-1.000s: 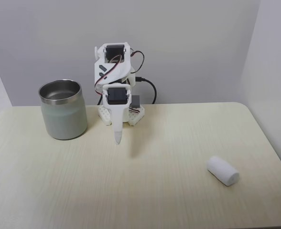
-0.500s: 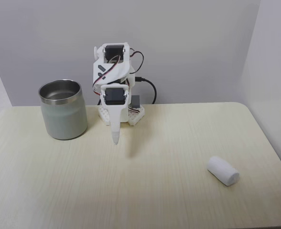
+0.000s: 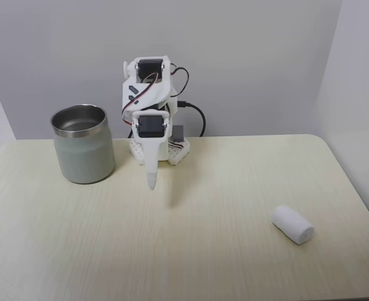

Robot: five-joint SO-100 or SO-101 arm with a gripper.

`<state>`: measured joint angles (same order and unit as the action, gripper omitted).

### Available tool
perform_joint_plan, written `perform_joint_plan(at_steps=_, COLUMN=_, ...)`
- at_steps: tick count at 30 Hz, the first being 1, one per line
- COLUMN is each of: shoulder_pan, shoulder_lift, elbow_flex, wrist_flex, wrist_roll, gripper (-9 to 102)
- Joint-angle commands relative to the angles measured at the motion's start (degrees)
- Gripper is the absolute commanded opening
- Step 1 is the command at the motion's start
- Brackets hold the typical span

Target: Grasp a dressing and put it in the cup.

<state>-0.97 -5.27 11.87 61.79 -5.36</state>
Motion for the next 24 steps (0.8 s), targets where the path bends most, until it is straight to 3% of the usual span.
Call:
perform_joint_plan(at_steps=1, shoulder_pan=0.26, shoulder_lift=0.26, elbow_flex=2.29, wrist_flex=0.18, wrist_roll=-2.55, gripper=0)
perform_joint_plan(at_steps=5, shoulder_pan=-1.14, shoulder_lift=4.39, elbow_flex=9.49, wrist_flex=3.25, wrist_roll=-7.03, gripper=0)
perform_joint_plan(at_steps=11, shoulder_pan=-5.19, shoulder_lift=28.30, elbow_flex=28.04, wrist_flex=5.10, wrist_roll=-12.66, gripper=1)
perform_joint_plan(at_steps=24, shoulder_pan=-21.45, shoulder_lift=67.76, elbow_flex=66.18, wrist_flex=20.04, wrist_roll=-36.83, gripper=19)
